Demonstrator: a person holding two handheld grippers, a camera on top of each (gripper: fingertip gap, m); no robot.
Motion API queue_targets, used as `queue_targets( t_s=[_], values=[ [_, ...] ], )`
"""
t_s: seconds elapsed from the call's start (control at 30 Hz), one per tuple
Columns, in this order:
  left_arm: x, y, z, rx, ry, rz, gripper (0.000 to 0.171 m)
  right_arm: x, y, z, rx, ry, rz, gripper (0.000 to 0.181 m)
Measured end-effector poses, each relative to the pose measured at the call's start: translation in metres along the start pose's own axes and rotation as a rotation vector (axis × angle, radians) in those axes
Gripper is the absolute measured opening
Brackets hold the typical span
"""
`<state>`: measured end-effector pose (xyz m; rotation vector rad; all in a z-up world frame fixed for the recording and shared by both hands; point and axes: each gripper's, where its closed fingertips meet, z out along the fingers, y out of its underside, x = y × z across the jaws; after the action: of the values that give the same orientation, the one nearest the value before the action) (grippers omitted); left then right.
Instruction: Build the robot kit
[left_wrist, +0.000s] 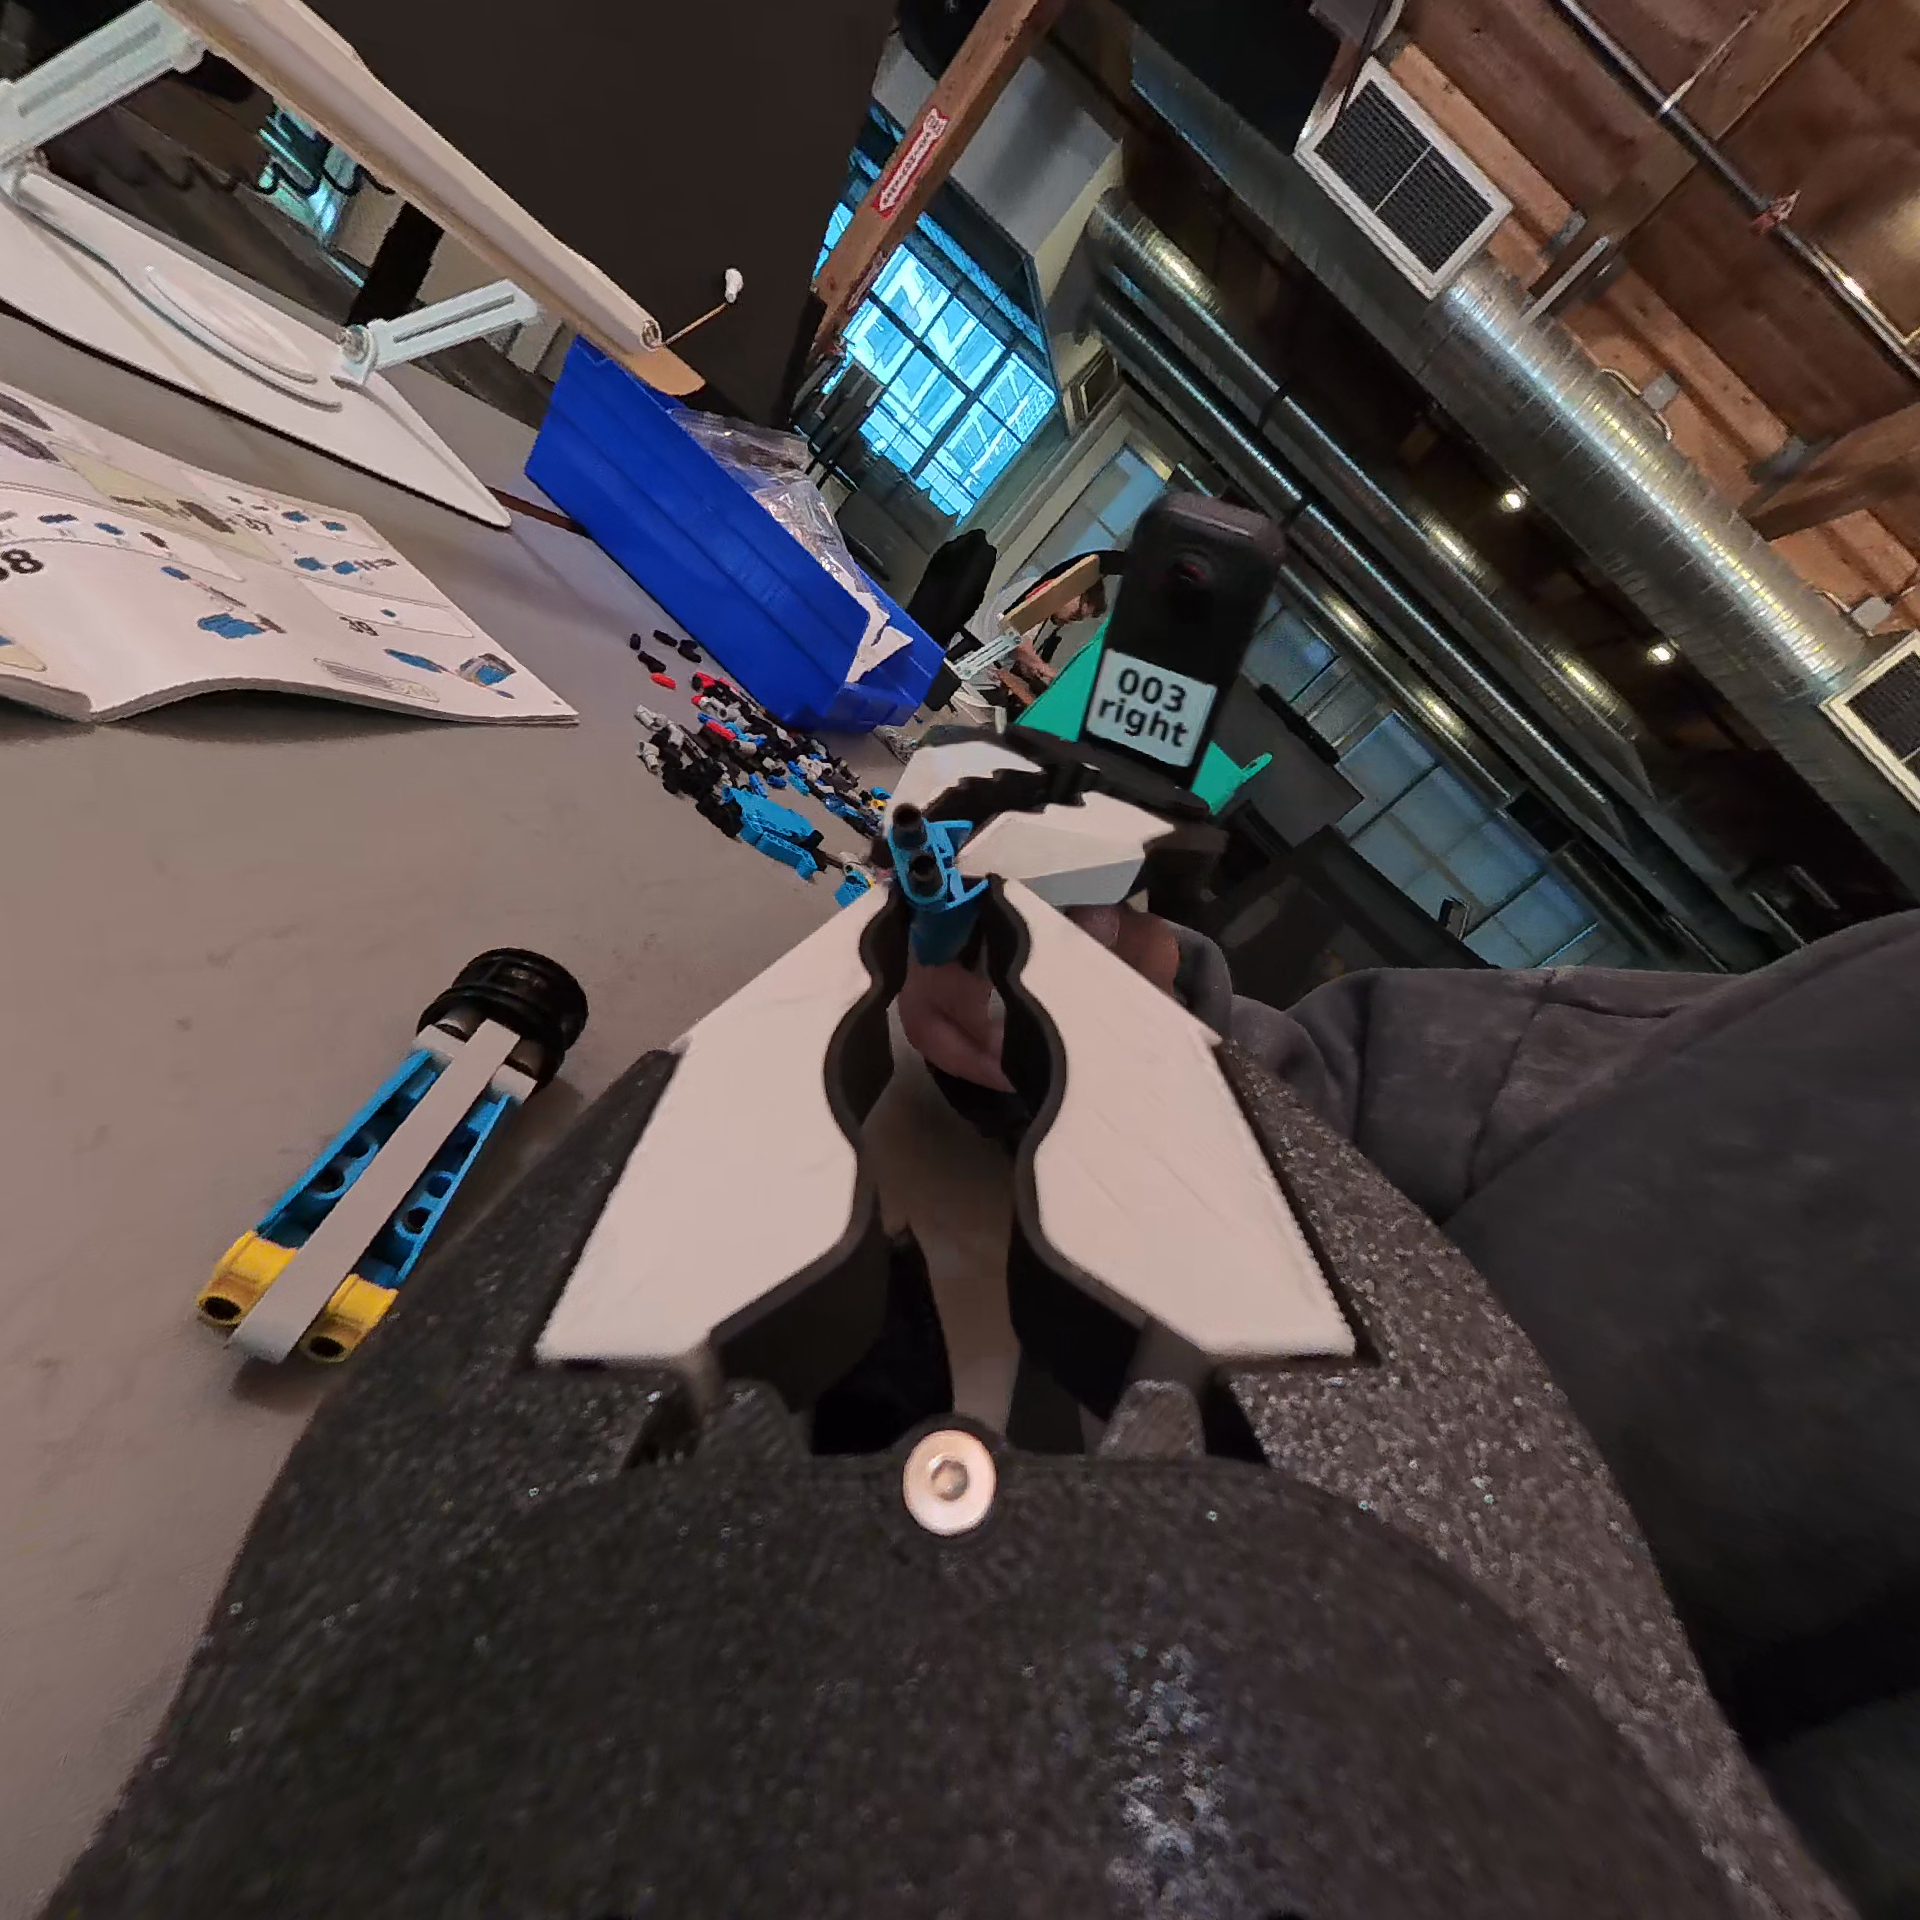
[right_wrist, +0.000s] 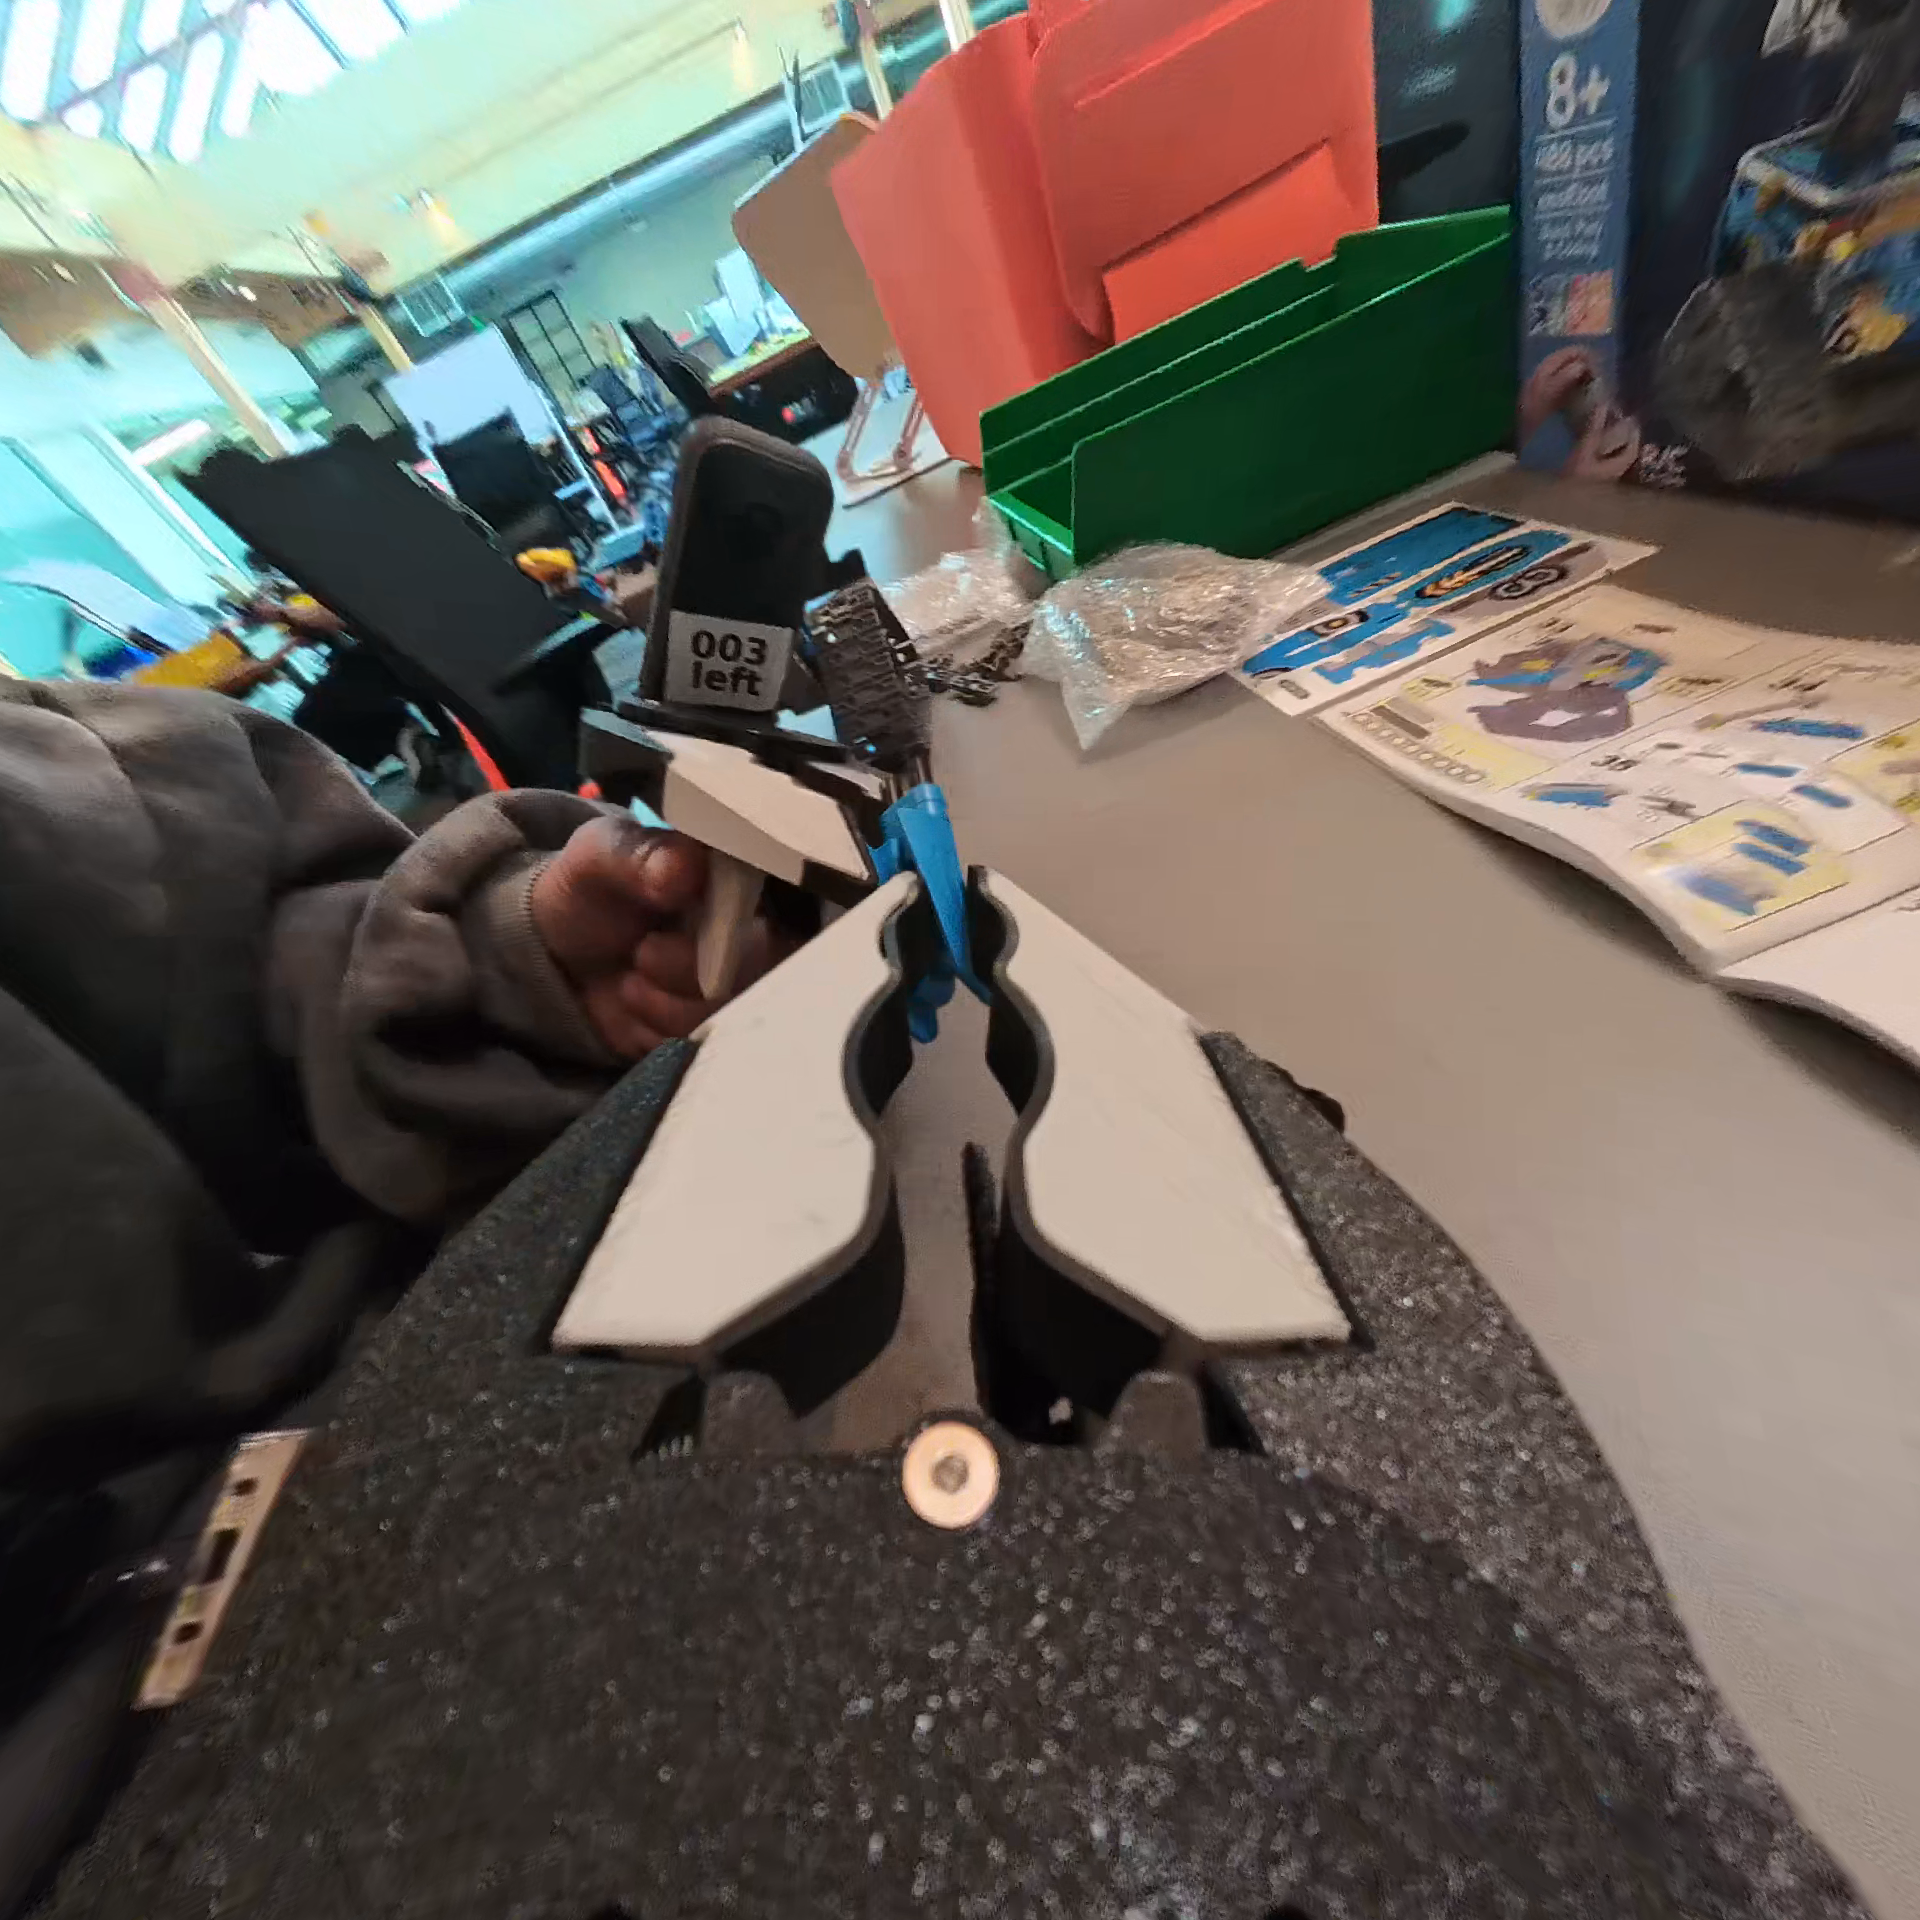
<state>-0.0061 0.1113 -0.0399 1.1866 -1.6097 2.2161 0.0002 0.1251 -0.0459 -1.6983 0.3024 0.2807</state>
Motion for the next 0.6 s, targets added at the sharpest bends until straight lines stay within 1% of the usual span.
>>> queue_targets(
  t_s=[0.13,0.23,0.33,0.4,0.5,0.53,0.57,0.6],
  values=[
    [0.002,-0.002,-0.001,0.005,0.036,-0.029,0.013,-0.003,-0.002,0.000,0.016,-0.029,0.040,0.006],
    [0.004,-0.001,-0.001,0.003,0.055,-0.042,0.013,-0.003,-0.002,-0.001,-0.001,0.022,-0.105,0.007],
    [0.008,0.000,0.000,-0.010,0.084,-0.047,0.013,-0.009,-0.004,-0.009,-0.011,0.025,-0.249,0.010],
    [0.010,0.002,0.000,-0.020,0.091,-0.038,0.013,-0.011,-0.005,-0.015,-0.017,0.023,-0.310,0.021],
    [0.010,0.002,0.000,-0.017,0.097,-0.046,0.014,-0.019,-0.002,-0.016,-0.035,-0.019,-0.339,0.035],
    [0.009,0.001,0.000,-0.011,0.098,-0.055,0.014,-0.019,-0.001,-0.014,-0.040,-0.003,-0.368,0.036],
    [0.010,0.000,-0.001,-0.006,0.106,-0.062,0.013,-0.015,0.000,-0.012,-0.044,0.047,-0.409,0.035],
    [0.012,0.000,-0.001,0.000,0.117,-0.067,0.013,-0.012,0.001,-0.009,-0.050,0.097,-0.458,0.030]
  ],
)
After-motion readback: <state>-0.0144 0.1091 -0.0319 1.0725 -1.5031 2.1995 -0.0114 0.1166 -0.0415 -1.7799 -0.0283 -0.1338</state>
